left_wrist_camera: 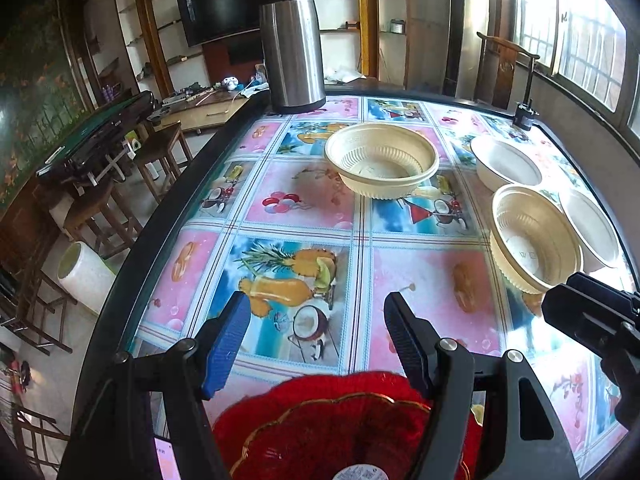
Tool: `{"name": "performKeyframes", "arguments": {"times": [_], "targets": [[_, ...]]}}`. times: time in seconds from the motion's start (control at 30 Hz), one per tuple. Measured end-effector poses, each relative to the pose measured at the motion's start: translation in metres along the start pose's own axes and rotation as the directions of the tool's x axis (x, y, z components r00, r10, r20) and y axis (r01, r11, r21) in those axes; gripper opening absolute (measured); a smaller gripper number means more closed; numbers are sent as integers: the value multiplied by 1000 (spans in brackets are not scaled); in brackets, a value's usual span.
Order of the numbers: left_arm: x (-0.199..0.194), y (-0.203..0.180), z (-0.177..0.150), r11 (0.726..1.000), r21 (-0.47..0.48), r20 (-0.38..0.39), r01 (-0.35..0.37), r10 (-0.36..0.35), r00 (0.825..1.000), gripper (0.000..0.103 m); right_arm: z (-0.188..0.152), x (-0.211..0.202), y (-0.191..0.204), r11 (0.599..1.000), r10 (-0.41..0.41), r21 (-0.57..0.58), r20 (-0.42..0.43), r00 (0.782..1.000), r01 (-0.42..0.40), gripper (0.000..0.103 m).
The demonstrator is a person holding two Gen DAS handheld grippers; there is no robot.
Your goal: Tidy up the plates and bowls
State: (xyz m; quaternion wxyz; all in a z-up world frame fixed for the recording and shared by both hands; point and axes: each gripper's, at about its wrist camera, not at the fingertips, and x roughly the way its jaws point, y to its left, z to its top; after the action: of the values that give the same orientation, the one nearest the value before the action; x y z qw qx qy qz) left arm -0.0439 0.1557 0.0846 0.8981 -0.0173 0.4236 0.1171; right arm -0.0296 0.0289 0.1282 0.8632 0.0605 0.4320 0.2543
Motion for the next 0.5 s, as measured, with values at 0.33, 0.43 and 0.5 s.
{"name": "performKeyframes", "arguments": {"times": [0.33, 0.43, 0.5], "targets": [[26, 14, 28, 1000, -3, -13, -14, 14, 1000, 69, 26, 28, -6, 1000, -20, -4, -28, 999, 20, 45], [32, 17, 36, 1000, -5, -10, -23, 22, 1000, 69, 37, 39, -8, 1000, -29, -5, -40, 999, 28, 45], [38, 19, 41, 1000, -3, -15, -27, 27, 1000, 69, 43, 44, -9, 1000, -28, -4, -47, 998, 28, 45]]}}
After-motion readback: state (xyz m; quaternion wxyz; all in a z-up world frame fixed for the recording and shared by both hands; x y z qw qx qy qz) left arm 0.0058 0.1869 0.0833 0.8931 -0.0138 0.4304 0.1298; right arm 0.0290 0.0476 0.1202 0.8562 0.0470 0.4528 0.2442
